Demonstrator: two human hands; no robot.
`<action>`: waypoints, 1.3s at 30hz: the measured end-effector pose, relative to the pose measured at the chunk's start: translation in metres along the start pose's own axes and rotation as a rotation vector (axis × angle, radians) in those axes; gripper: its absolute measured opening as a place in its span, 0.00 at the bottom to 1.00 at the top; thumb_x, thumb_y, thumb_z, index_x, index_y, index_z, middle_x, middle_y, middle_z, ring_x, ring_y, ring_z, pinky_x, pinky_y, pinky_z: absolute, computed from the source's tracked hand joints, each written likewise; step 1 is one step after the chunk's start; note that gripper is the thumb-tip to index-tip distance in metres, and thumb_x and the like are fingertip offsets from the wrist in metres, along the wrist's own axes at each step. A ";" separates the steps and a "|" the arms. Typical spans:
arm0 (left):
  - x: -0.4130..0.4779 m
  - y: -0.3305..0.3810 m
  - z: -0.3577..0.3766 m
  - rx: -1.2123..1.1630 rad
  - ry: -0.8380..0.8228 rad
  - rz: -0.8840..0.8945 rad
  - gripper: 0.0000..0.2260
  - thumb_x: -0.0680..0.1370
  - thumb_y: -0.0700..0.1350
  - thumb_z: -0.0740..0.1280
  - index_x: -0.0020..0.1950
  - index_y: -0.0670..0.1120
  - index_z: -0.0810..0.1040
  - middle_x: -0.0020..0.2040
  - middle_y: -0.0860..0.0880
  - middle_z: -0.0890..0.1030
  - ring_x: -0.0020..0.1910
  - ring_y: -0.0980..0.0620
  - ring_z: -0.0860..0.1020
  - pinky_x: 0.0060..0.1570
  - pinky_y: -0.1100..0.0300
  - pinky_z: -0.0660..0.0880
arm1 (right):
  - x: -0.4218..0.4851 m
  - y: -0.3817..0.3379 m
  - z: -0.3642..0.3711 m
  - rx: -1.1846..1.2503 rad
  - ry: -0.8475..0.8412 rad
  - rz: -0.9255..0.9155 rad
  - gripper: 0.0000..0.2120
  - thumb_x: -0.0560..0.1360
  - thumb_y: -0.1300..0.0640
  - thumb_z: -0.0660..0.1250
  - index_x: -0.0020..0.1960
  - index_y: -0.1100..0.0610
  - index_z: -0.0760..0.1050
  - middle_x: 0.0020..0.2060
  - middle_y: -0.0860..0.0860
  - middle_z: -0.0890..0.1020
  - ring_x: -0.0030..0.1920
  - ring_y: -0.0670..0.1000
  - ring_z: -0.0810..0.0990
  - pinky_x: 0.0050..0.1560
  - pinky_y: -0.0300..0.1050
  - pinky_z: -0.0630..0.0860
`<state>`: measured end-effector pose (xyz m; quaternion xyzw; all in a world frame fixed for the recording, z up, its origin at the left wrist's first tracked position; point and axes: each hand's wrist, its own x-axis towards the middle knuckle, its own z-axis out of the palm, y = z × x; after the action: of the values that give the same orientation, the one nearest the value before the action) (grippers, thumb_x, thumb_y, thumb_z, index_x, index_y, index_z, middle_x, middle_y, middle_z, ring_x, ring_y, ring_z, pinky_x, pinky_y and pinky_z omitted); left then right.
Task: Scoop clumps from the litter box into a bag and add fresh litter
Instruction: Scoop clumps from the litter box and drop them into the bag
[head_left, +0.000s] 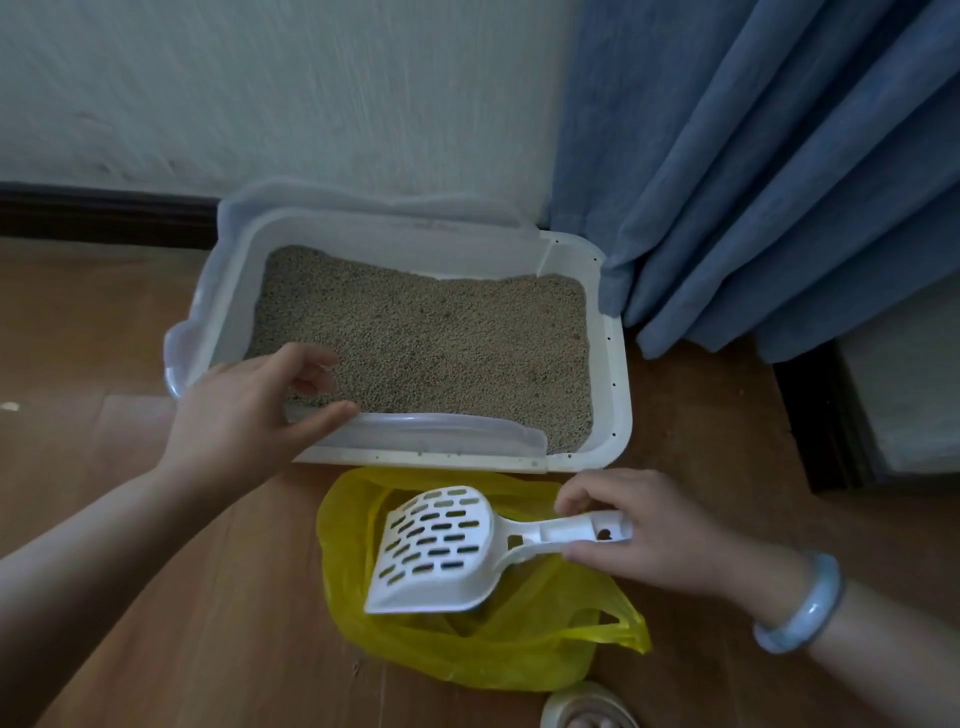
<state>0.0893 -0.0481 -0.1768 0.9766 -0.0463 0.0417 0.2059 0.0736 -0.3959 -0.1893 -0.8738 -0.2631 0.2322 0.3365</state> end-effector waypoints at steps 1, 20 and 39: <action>0.000 0.000 0.000 -0.002 0.001 -0.001 0.23 0.67 0.62 0.65 0.55 0.48 0.77 0.42 0.57 0.81 0.43 0.54 0.79 0.38 0.59 0.69 | 0.000 -0.002 -0.002 0.120 -0.019 0.043 0.12 0.66 0.44 0.71 0.47 0.46 0.77 0.41 0.42 0.81 0.43 0.42 0.80 0.43 0.40 0.76; 0.002 -0.004 -0.002 -0.041 -0.028 0.002 0.26 0.68 0.67 0.60 0.57 0.51 0.75 0.43 0.62 0.78 0.42 0.63 0.75 0.39 0.74 0.65 | 0.066 -0.035 -0.055 0.686 0.001 0.220 0.29 0.62 0.60 0.75 0.60 0.49 0.68 0.43 0.56 0.84 0.40 0.55 0.83 0.40 0.48 0.80; 0.001 -0.007 0.003 -0.029 0.007 0.046 0.22 0.70 0.66 0.60 0.55 0.52 0.75 0.42 0.62 0.78 0.42 0.59 0.79 0.41 0.56 0.75 | 0.094 0.037 -0.032 -0.331 0.202 0.177 0.18 0.69 0.56 0.70 0.59 0.51 0.76 0.49 0.48 0.77 0.51 0.49 0.74 0.47 0.44 0.69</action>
<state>0.0911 -0.0437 -0.1825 0.9721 -0.0684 0.0493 0.2191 0.1738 -0.3767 -0.2161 -0.9557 -0.1847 0.1259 0.1913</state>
